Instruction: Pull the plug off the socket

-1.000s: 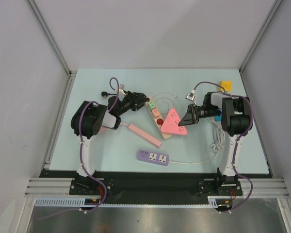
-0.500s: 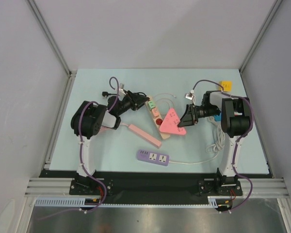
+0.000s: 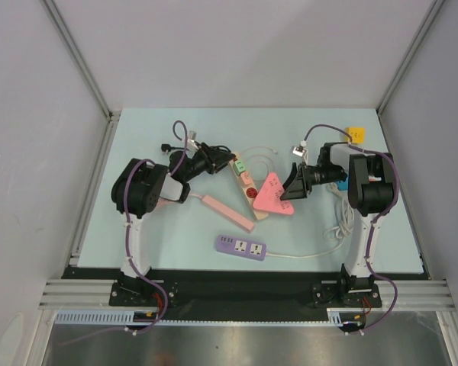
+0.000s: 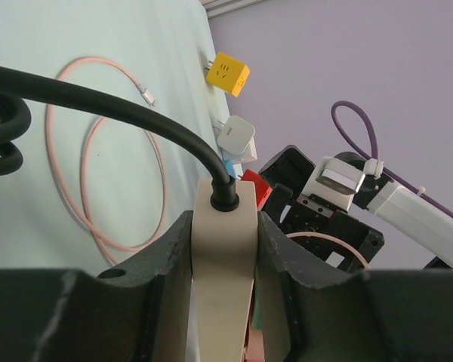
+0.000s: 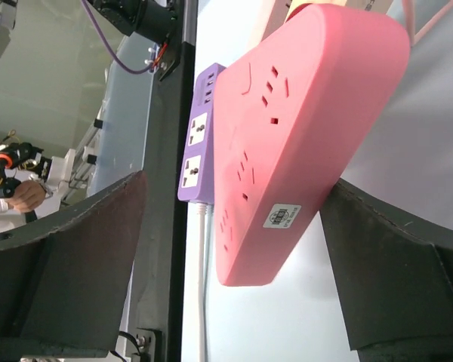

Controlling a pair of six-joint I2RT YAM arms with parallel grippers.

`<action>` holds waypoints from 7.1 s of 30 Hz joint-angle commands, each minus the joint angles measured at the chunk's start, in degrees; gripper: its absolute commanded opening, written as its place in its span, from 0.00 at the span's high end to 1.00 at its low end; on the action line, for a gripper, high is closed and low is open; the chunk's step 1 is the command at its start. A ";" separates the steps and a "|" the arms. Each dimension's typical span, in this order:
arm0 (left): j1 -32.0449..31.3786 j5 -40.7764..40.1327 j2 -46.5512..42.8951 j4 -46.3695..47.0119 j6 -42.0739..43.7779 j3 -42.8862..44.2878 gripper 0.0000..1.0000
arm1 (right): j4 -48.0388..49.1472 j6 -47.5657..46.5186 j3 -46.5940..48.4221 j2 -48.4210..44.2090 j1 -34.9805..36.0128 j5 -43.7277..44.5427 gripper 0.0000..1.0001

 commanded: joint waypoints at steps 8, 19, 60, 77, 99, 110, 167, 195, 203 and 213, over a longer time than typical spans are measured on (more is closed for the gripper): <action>1.17 2.57 -7.37 27.55 -4.81 3.81 1.00 | -10.98 -2.24 1.78 -4.73 -3.20 -5.50 0.00; 1.44 5.47 -10.71 27.63 -8.68 3.99 1.00 | -10.98 -2.94 1.51 -1.48 -3.20 -5.50 0.00; 6.10 3.01 -16.42 20.43 -8.77 0.12 1.00 | 43.38 38.89 -5.14 -41.52 -3.83 42.11 0.00; 6.10 -2.00 -21.70 -24.56 -9.74 0.47 1.00 | 55.98 16.05 -23.87 -52.98 30.71 76.49 0.00; 6.10 1.25 -20.12 -31.52 -12.90 1.79 1.00 | 90.17 21.75 -46.73 -54.03 37.59 87.76 0.00; 6.10 3.97 -18.89 -28.00 -15.62 1.62 1.00 | 107.58 16.67 -53.94 -49.38 34.86 83.89 0.10; 6.18 -1.74 -18.09 -51.91 14.00 8.74 1.00 | 106.23 17.70 -48.42 -47.52 38.65 105.61 1.00; 5.13 3.10 -22.14 -43.65 16.54 8.30 1.00 | 98.61 57.35 -23.19 -20.56 -5.92 84.41 0.99; 5.13 3.54 -22.40 -41.89 15.66 7.15 1.00 | 94.13 56.57 -14.84 -14.13 -6.28 87.83 0.85; 5.13 3.80 -22.22 -41.01 14.96 6.80 1.00 | 90.00 54.63 -13.07 -12.99 -6.36 88.90 0.50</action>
